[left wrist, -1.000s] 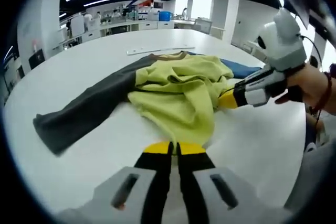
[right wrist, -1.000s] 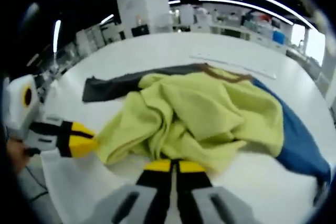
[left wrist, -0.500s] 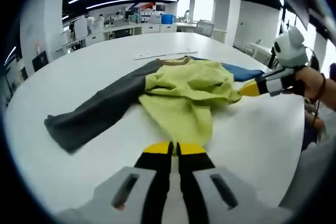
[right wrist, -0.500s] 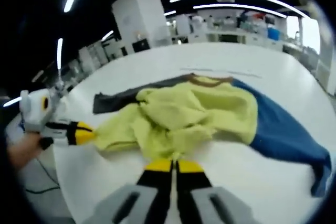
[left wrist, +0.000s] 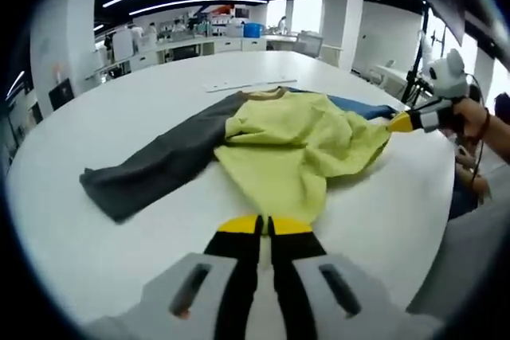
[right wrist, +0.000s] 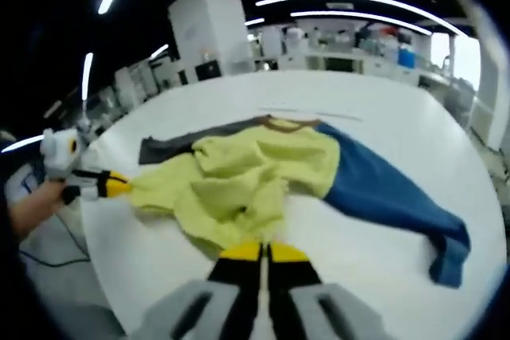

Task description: Fold the garment on the visible template until the final outline fits inside the template.

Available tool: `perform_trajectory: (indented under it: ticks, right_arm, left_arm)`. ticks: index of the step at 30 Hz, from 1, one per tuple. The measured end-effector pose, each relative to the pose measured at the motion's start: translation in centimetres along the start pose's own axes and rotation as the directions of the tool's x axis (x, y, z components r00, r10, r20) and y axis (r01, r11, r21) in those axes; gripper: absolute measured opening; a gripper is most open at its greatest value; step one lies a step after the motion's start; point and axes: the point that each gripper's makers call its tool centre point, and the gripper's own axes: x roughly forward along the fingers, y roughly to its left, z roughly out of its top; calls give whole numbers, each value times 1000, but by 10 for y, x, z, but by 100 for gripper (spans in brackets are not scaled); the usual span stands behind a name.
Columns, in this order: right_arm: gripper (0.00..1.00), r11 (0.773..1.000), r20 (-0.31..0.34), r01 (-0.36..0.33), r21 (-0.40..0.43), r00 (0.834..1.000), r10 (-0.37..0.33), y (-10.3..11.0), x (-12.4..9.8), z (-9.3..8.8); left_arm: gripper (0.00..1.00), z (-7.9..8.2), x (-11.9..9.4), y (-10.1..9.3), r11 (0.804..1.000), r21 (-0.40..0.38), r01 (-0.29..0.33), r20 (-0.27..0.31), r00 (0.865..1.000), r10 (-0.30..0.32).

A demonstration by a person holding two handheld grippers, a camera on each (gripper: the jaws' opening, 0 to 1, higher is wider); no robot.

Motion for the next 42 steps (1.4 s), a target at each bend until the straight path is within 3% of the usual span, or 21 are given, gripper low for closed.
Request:
perform_trajectory:
  ticks: [3, 5, 9, 15, 19, 26, 35, 42]
  right_arm:
    - [0, 1000, 8, 5, 11, 1000, -5, -6, -13, -3]
    - [0, 998, 30, -10, 65, 1000, 9, -8, -21, -4]
    - [0, 999, 34, 5, 50, 999, -6, -16, -36, -11]
    - [0, 996, 28, -4, 88, 1000, 2, -15, -55, -25]
    - [0, 994, 44, -14, 113, 999, 9, -12, -66, -30]
    - [0, 982, 35, 2, 188, 999, -9, -10, -80, -50]
    - [0, 973, 11, 23, 228, 1000, -26, -9, -92, -78]
    - [0, 979, -36, 61, 193, 998, -55, -4, -92, -104]
  left_arm:
    - [1, -5, -7, 3, 1000, -16, 3, -3, 1000, -3]
    - [1, -7, -13, 1, 1000, -31, 3, 2, 1000, -3]
    - [1, -11, -22, -1, 999, -43, 6, -1, 1000, -6]
    - [1, -17, -36, -6, 999, -50, 15, -3, 1000, -15]
    - [1, -16, -46, -13, 996, -83, 37, 25, 999, -35]
    - [1, -31, -57, -17, 995, -99, 31, 0, 1000, -31]
    - [1, -50, -61, -20, 995, -94, 15, -54, 998, -21]
    - [1, -67, -62, -24, 998, -55, 23, -121, 992, -29]
